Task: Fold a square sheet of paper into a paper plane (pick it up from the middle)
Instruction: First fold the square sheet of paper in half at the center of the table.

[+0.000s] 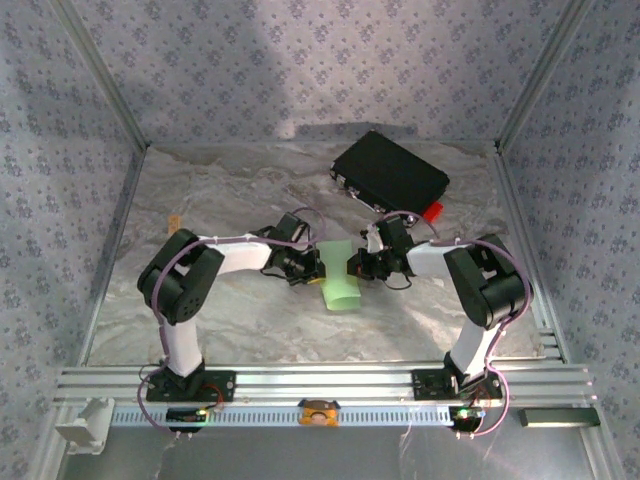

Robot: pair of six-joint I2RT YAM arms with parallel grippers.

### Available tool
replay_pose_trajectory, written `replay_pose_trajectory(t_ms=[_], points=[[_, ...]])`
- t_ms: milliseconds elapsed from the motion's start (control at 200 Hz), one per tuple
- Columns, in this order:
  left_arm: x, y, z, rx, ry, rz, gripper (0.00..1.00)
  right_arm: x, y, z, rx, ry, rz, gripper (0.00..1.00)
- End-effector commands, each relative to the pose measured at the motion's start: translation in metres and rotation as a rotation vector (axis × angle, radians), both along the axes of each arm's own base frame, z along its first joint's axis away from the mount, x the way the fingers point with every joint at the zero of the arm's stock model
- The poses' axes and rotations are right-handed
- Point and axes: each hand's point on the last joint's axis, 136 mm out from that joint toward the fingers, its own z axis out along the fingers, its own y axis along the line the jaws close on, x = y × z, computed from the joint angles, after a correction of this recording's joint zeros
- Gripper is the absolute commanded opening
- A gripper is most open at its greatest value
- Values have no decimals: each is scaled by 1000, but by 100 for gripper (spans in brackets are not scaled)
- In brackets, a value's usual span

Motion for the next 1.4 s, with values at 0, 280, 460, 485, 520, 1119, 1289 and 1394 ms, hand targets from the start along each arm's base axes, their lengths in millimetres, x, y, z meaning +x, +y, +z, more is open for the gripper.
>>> replay_pose_trajectory(t_ms=[0,280,460,485,520,1119,1289,1394], points=[[1,-8,27,-29,-22,-6,9,-28,-28,-38,-150,136,-47,0],[-8,-24,17,-87,24,0,10,-28,-28,-37,-151,135,-49,0],[-21,-5,-11,-9,43,-3,9,-29,-27,-39,-149,140,-45,0],[-23,-1,-16,7,41,-1,10,-29,-28,-40,-151,140,-48,0],[-24,5,-22,35,33,8,9,-28,-28,-39,-150,140,-49,0],[-23,-21,39,-125,-58,-31,12,-27,-29,-37,-154,137,-59,0],[-32,-27,23,-169,8,-30,9,-28,-28,-37,-150,134,-62,0],[-36,-20,7,-133,25,-20,7,-27,-28,-36,-150,130,-61,0]])
